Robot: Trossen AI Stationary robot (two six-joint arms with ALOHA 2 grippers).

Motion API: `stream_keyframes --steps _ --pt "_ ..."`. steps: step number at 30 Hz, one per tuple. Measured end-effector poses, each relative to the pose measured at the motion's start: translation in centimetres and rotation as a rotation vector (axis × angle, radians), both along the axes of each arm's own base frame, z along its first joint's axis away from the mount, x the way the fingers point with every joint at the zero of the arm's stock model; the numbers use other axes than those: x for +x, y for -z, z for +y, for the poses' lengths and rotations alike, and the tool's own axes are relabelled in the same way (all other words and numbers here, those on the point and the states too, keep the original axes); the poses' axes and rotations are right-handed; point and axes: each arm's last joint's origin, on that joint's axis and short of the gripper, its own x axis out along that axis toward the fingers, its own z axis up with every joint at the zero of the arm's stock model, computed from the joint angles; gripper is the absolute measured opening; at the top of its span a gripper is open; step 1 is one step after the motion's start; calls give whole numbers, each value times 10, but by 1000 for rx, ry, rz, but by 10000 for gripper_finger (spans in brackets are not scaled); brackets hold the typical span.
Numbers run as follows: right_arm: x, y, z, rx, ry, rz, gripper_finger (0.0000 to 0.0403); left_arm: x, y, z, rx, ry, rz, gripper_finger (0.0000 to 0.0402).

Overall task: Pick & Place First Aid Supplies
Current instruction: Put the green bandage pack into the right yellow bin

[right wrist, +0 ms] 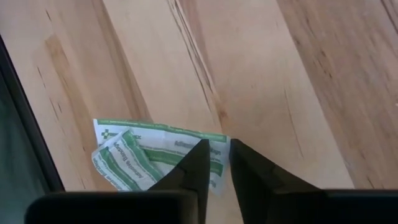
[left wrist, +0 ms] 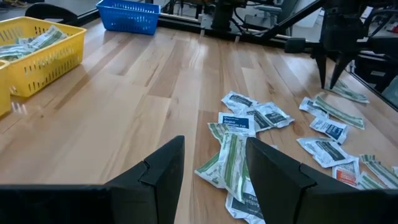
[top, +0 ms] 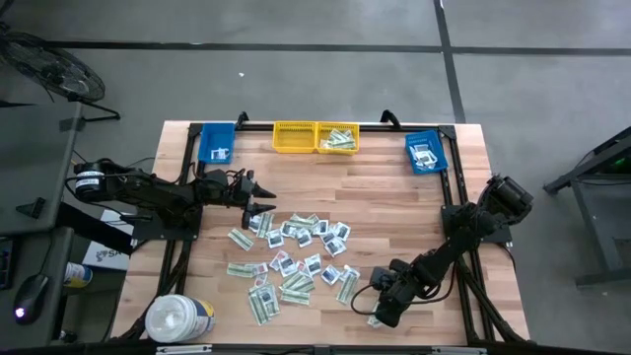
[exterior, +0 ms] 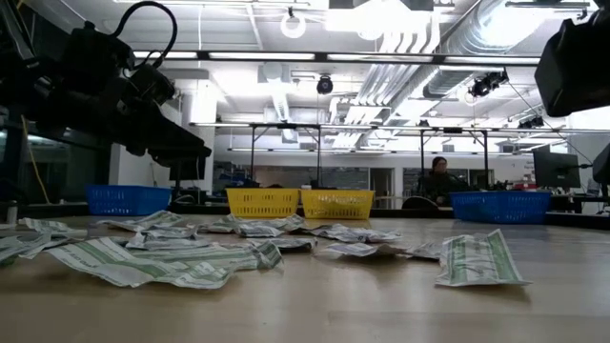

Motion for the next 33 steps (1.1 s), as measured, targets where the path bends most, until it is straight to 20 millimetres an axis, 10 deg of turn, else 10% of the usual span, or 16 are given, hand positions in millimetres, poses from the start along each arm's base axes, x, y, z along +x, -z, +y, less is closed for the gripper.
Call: stream_keyframes --steps 33 --pt "12 -13 -31 -159 -169 -57 0 0 0 0 -1 1 1 172"
